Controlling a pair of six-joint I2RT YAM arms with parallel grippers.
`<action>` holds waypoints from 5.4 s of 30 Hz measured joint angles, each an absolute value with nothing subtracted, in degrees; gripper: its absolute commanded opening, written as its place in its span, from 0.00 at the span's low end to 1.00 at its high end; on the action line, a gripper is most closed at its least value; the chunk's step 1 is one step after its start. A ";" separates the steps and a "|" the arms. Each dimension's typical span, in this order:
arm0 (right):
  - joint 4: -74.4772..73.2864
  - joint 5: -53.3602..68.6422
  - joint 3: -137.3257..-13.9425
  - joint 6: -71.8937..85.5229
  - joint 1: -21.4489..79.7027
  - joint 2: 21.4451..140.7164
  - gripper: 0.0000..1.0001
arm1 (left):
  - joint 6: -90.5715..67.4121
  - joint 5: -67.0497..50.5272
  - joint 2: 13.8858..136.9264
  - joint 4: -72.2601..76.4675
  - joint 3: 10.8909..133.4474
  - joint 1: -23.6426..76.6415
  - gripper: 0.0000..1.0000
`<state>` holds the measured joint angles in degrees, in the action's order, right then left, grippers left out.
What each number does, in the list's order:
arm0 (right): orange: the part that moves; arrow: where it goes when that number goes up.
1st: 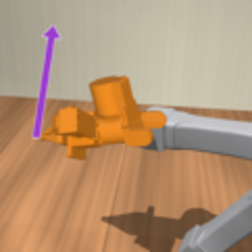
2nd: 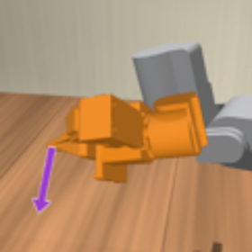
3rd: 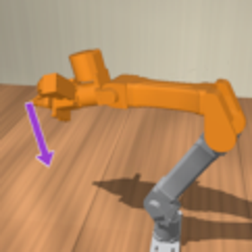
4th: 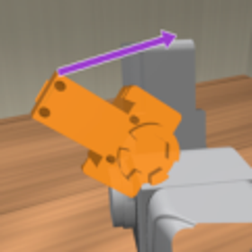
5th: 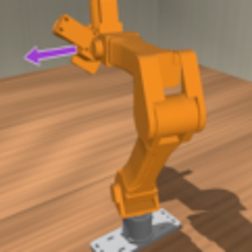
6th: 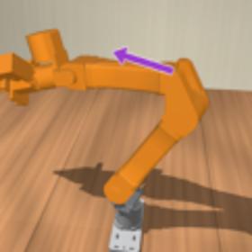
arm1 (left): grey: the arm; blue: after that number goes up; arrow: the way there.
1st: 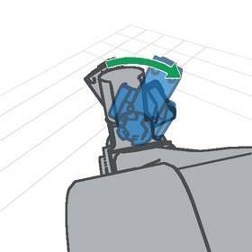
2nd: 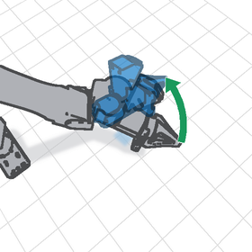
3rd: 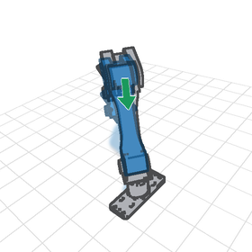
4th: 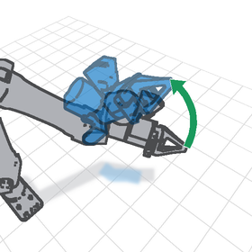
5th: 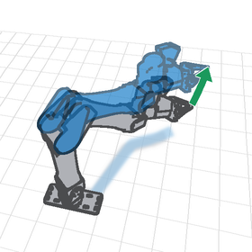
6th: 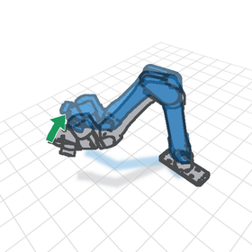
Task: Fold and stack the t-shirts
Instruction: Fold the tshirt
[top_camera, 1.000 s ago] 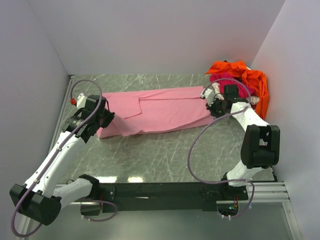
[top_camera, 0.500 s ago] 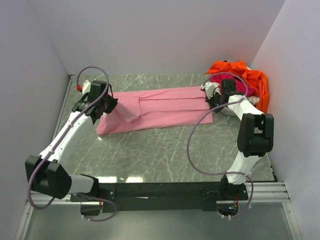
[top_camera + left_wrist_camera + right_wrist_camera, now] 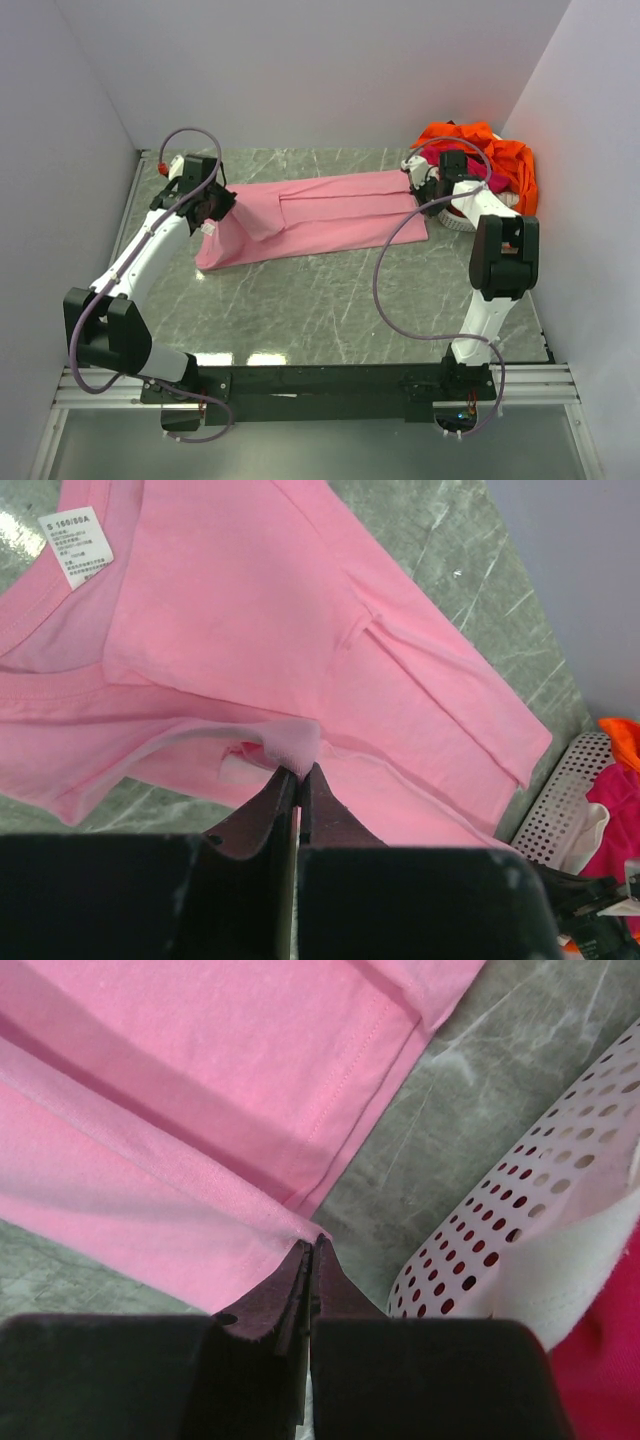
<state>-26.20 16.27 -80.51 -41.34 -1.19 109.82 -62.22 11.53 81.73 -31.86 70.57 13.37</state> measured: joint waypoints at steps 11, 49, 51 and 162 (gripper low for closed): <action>-26.26 13.37 -80.77 -40.93 0.60 111.18 0.01 | -60.51 10.66 82.67 -31.20 72.79 12.60 0.02; -26.57 6.44 -88.20 -37.69 2.87 118.26 0.13 | -55.64 8.10 95.33 -31.68 82.59 9.50 0.01; -26.50 6.37 -88.20 -37.67 2.87 118.26 0.11 | -55.13 7.86 95.81 -31.73 83.24 9.45 0.01; -26.94 -2.90 -66.65 -58.30 21.10 106.37 0.00 | -68.36 0.43 97.54 -11.40 51.88 -5.26 0.07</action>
<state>-26.94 -2.90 -66.65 -58.30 21.10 106.37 -68.36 0.43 97.54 -11.40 51.88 -5.26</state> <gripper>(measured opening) 0.009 0.095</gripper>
